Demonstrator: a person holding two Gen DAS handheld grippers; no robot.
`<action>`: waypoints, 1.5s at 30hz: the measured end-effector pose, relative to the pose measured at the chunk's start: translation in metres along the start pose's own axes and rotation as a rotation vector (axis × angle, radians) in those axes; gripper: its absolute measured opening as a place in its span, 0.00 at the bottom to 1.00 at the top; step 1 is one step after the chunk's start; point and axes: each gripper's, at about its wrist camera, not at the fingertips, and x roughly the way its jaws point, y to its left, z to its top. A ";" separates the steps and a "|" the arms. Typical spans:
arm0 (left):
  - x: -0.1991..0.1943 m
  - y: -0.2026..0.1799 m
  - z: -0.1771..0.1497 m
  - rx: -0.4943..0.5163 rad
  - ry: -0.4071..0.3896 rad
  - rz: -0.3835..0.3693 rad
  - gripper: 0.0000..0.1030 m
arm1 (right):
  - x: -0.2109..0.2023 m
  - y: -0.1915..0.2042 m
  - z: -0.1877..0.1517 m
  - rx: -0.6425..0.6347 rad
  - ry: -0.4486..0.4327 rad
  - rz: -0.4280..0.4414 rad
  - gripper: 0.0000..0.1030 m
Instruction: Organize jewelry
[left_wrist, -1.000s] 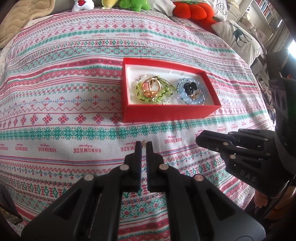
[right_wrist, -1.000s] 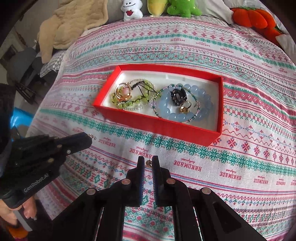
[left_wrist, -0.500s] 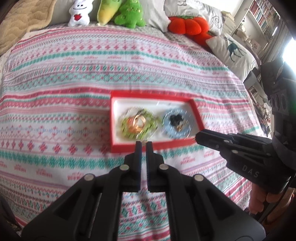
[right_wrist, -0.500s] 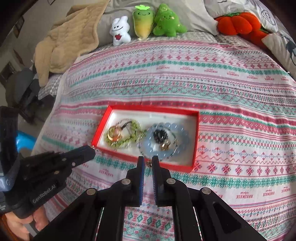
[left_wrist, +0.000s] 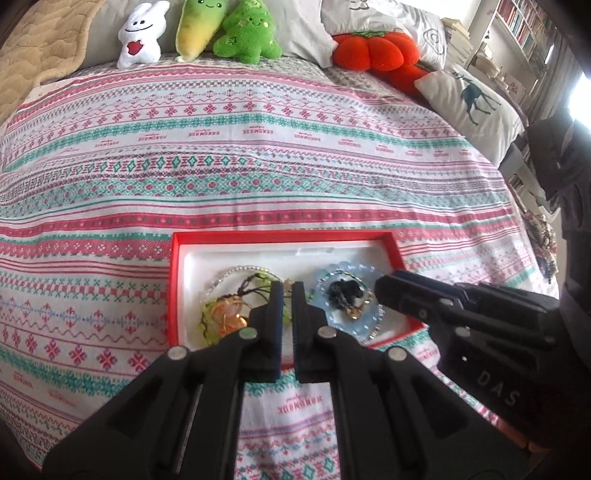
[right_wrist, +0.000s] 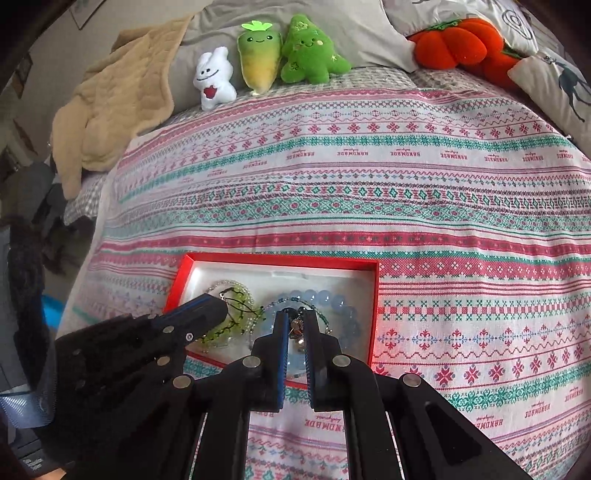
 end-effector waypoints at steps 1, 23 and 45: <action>0.002 0.001 0.000 -0.003 0.001 0.008 0.05 | 0.002 -0.001 0.000 0.002 0.005 -0.002 0.08; -0.040 0.001 -0.011 0.048 -0.038 0.078 0.38 | -0.016 -0.004 -0.003 -0.037 -0.015 -0.003 0.18; -0.066 0.002 -0.072 0.044 0.029 0.195 0.85 | -0.055 0.004 -0.069 -0.159 -0.006 -0.038 0.68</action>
